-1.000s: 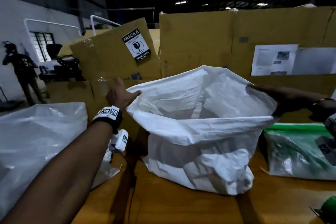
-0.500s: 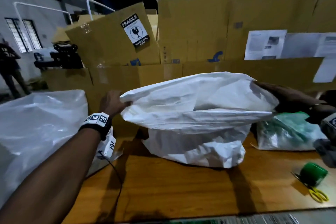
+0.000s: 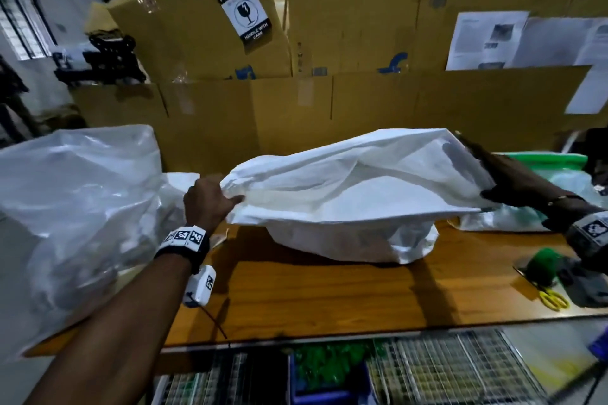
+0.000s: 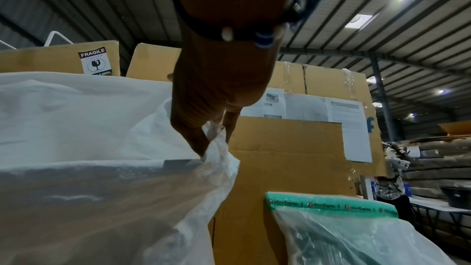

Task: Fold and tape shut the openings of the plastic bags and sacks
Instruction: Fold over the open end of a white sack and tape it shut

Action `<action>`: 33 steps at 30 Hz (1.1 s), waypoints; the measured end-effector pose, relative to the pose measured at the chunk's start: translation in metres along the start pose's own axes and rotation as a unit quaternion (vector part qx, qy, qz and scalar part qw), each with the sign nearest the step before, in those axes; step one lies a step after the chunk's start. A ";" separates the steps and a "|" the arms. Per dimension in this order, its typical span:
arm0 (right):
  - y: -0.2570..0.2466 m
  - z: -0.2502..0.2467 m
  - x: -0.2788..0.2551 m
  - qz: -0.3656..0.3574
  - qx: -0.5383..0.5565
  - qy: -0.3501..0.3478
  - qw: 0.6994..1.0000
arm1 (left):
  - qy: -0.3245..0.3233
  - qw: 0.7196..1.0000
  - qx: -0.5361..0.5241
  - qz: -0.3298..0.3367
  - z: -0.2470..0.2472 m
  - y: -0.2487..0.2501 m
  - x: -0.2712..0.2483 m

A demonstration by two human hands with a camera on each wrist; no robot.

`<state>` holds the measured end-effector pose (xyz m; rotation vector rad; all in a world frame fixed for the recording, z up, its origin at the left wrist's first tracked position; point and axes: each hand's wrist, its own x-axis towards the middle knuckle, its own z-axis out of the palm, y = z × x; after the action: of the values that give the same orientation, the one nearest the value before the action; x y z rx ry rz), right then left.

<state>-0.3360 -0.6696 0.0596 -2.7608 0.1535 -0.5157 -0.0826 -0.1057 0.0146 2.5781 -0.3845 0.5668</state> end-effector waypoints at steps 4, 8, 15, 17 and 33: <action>-0.019 0.016 -0.007 0.049 -0.012 -0.038 0.998 | -0.018 1.000 0.004 0.021 0.007 -0.025 -0.016; -0.017 0.047 -0.034 0.018 -0.085 -0.106 0.991 | 0.008 0.998 -0.012 0.066 0.031 -0.055 -0.044; -0.021 0.112 -0.089 -0.007 -0.146 -0.162 0.976 | -0.012 0.995 -0.040 0.096 0.054 -0.090 -0.094; -0.013 0.124 -0.099 -0.028 -0.155 -0.199 0.967 | -0.054 0.987 -0.061 0.138 0.062 -0.103 -0.105; 0.007 0.164 -0.101 0.324 0.166 -0.012 0.931 | -0.267 0.924 -0.235 -0.139 0.080 -0.078 -0.078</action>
<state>-0.3692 -0.6111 -0.1212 -2.2035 0.8502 -0.2887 -0.0974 -0.0663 -0.1150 2.2160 -0.2753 -0.3135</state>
